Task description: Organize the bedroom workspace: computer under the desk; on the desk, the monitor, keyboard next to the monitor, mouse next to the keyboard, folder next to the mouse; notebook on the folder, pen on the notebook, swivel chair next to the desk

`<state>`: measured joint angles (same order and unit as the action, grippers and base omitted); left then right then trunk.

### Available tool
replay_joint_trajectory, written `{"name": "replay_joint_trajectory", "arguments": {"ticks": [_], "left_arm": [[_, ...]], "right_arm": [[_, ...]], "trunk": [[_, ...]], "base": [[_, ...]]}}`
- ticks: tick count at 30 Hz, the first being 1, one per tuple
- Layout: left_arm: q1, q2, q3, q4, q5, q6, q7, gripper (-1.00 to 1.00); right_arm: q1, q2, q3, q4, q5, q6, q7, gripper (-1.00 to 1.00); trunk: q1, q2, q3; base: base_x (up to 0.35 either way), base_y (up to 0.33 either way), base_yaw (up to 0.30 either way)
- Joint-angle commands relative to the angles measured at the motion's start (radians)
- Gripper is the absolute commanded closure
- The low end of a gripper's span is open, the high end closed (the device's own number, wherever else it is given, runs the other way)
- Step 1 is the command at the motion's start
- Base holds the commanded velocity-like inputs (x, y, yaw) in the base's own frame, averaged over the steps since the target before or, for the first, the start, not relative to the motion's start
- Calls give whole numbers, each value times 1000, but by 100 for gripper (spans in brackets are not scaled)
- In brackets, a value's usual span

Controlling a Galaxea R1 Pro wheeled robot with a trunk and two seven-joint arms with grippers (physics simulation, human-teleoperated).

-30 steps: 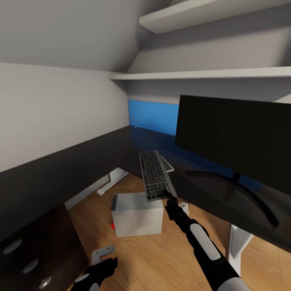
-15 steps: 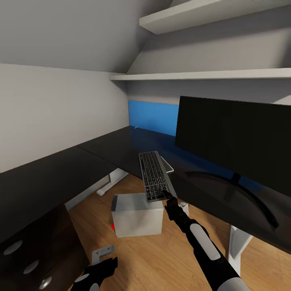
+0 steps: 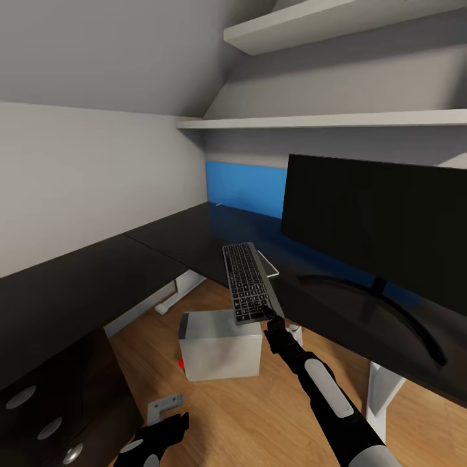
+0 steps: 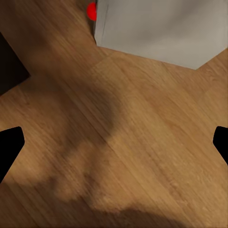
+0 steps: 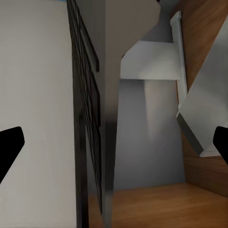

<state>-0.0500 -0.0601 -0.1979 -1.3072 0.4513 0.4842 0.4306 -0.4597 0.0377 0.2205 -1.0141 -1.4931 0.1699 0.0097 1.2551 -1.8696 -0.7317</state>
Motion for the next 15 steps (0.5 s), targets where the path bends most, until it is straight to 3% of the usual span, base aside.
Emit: {"name": "replay_joint_trajectory", "arguments": {"ticks": [1,15], "left_arm": [[-1,0,-1,-1,10,1,9,-100],[-1,0,-1,-1,11,2,10,-100]], "right_arm": [[0,0,0,0,-7,2,1,-100],[0,1,0,0,-7,2,1,-100]], "trunk": [[0,0,-1],[0,0,-1]], "base": [[0,0,0],[58,41,0]]}}
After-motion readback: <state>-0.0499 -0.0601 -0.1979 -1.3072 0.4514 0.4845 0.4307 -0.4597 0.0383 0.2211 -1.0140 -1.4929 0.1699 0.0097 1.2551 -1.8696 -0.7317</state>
